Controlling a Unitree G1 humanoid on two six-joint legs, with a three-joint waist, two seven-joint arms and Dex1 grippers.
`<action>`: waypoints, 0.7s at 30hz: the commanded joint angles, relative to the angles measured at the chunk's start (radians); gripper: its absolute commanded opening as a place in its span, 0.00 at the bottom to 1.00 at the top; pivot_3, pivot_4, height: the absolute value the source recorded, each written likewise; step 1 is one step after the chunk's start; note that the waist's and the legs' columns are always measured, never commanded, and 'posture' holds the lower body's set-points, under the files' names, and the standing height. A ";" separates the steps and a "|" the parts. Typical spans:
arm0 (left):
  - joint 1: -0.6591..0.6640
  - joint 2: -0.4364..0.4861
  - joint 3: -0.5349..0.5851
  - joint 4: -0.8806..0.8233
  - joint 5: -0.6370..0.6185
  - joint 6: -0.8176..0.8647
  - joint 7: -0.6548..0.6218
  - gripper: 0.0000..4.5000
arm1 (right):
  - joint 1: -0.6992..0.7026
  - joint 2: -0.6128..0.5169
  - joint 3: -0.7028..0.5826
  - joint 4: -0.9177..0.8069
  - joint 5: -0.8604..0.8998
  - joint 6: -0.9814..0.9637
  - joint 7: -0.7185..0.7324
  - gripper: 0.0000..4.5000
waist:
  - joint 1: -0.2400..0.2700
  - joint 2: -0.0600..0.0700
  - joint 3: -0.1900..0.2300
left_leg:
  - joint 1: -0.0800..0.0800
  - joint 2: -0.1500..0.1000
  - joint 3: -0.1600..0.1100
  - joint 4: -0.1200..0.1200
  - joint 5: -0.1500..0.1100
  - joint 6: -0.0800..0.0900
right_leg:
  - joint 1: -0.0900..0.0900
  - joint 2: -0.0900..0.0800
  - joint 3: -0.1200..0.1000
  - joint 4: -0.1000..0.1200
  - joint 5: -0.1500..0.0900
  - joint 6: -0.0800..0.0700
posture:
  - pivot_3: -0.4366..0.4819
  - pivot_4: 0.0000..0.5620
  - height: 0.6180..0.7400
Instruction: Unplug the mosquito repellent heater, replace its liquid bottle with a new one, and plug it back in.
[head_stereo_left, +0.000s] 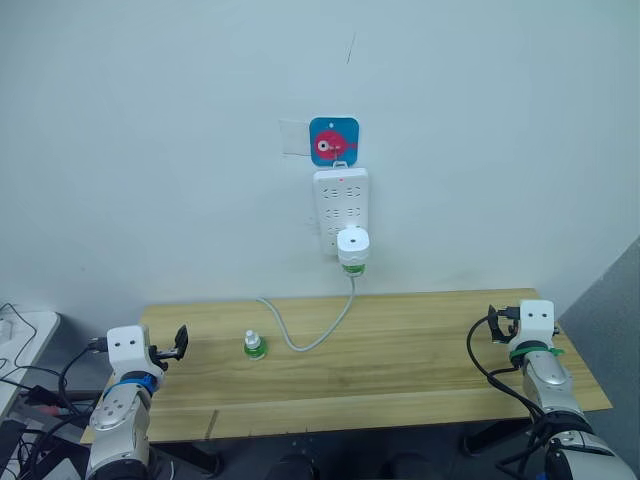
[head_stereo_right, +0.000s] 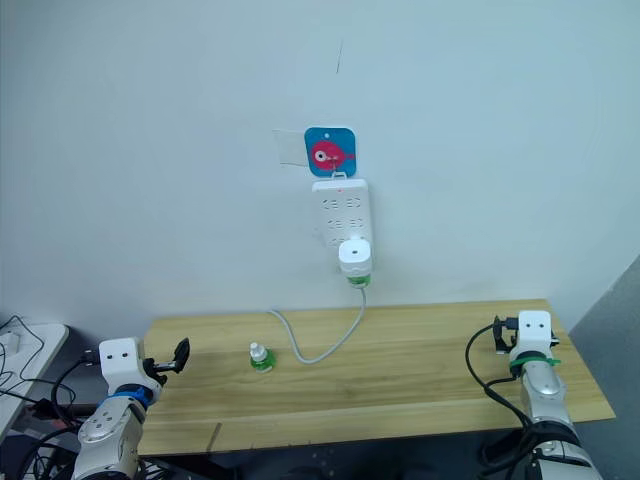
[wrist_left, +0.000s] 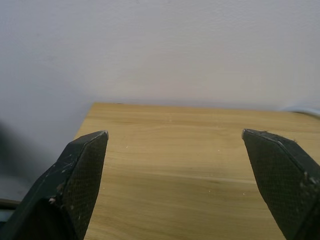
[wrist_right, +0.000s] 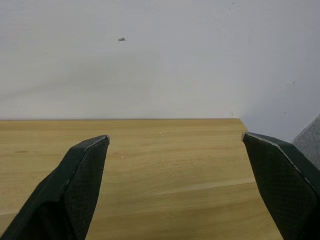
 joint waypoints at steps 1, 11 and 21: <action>-0.017 0.023 0.002 0.001 -0.003 -0.010 -0.010 1.00 | 0.003 -0.019 -0.016 -0.054 0.010 -0.018 -0.009 0.99 | 0.000 0.000 0.000 | 0.000 0.000 0.000 0.000 0.000 0.000 | 0.000 0.000 0.000 0.000 0.000 0.000 | 0.57 0.00 1.00; -0.038 0.032 0.013 0.026 -0.013 -0.033 -0.030 1.00 | 0.043 -0.018 -0.020 -0.114 0.012 0.004 -0.014 0.99 | -0.002 0.000 0.000 | 0.000 0.000 0.000 0.000 0.000 0.000 | 0.000 0.000 0.000 0.000 0.000 0.000 | 0.56 0.00 1.00; -0.012 0.035 0.021 -0.049 -0.068 0.002 -0.110 1.00 | 0.079 -0.001 -0.005 -0.190 0.009 0.027 -0.002 0.99 | -0.003 0.000 0.000 | 0.000 0.000 0.000 0.000 0.000 0.000 | 0.000 0.000 0.000 0.000 0.000 0.000 | 0.53 0.00 1.00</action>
